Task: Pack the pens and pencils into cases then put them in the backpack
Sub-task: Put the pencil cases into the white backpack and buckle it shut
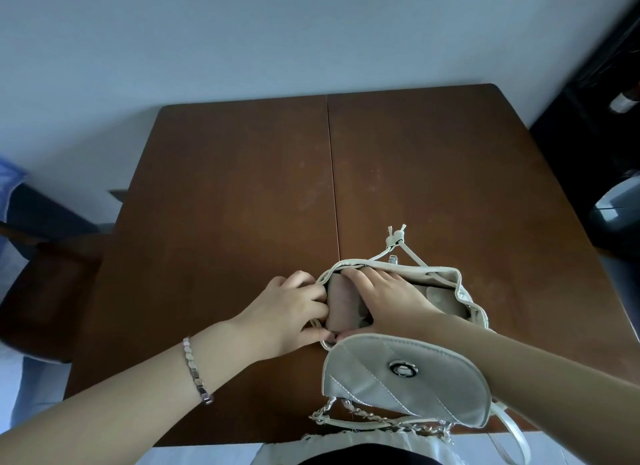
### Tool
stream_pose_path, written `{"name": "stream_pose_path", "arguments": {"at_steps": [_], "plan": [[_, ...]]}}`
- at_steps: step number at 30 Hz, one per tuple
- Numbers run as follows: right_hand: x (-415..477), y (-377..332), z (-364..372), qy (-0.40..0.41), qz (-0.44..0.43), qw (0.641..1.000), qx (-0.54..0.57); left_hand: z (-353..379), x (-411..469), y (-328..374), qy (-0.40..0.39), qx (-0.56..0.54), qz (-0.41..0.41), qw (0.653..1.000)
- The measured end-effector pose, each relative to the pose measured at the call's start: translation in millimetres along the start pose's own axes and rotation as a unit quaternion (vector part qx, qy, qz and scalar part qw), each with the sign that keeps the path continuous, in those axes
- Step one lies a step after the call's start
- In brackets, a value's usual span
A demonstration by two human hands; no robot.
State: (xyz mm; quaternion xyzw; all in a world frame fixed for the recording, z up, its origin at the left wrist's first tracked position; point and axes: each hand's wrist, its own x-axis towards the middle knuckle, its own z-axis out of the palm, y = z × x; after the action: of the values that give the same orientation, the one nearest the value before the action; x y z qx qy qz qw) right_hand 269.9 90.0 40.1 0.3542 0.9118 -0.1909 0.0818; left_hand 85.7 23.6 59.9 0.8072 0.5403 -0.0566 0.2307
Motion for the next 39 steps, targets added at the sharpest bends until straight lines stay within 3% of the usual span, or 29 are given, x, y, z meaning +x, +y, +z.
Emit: {"name": "stream_pose_path", "arguments": {"at_steps": [3, 5, 8, 11, 14, 17, 19, 21, 22, 24, 26, 27, 28, 29, 31, 33, 39], "plan": [[5, 4, 6, 0.054, -0.026, 0.996, -0.064, 1, -6, 4, -0.001, -0.004, 0.003, 1.000], [5, 1, 6, 0.033, -0.021, 0.998, -0.057, 2, -11, 1, 0.020, 0.044, 0.044, 0.998], [4, -7, 11, 0.013, 0.019, 0.999, -0.044, 4, -15, -6, -0.028, 0.085, 0.080, 0.993], [7, -9, 14, 0.007, 0.027, 0.999, -0.042, 10, -12, -6, 0.013, 0.127, 0.075, 0.989], [6, -10, 27, 0.054, 0.015, 0.997, -0.054, 20, -5, -5, 0.089, 0.101, 0.106, 0.985], [7, -11, 32, 0.049, 0.031, 0.995, -0.079, 23, 2, -1, 0.096, 0.069, 0.109, 0.987], [6, -14, 31, 0.020, 0.019, 0.996, -0.080, 15, 4, 2, 0.064, 0.005, 0.088, 0.994], [6, -11, 17, -0.026, 0.030, 0.999, -0.006, -1, 6, 5, -0.026, -0.118, 0.002, 0.993], [3, -8, 9, -0.019, 0.025, 0.999, 0.037, -6, 6, 6, -0.036, -0.155, -0.024, 0.987], [-10, -4, -11, 0.074, -0.030, 0.993, 0.091, -11, 6, 6, 0.056, -0.171, -0.033, 0.983], [-25, 11, -23, 0.226, -0.075, 0.970, 0.045, -13, 7, 6, 0.186, -0.175, -0.040, 0.966], [-31, 20, -28, 0.281, -0.067, 0.957, 0.016, -13, 9, 5, 0.219, -0.179, -0.045, 0.958], [-35, 30, -31, 0.287, -0.038, 0.957, -0.003, -14, 12, 6, 0.219, -0.187, -0.053, 0.956], [-39, 41, -34, 0.254, 0.011, 0.967, 0.000, -14, 16, 8, 0.190, -0.197, -0.062, 0.960], [-46, 56, -37, 0.107, 0.126, 0.985, 0.055, -14, 28, 14, 0.113, -0.193, -0.082, 0.971], [-47, 63, -29, 0.010, 0.182, 0.979, 0.095, -12, 41, 22, 0.091, -0.177, -0.089, 0.976], [-42, 57, -23, 0.068, 0.221, 0.958, 0.171, -6, 53, 31, 0.141, -0.087, -0.130, 0.978]]}}
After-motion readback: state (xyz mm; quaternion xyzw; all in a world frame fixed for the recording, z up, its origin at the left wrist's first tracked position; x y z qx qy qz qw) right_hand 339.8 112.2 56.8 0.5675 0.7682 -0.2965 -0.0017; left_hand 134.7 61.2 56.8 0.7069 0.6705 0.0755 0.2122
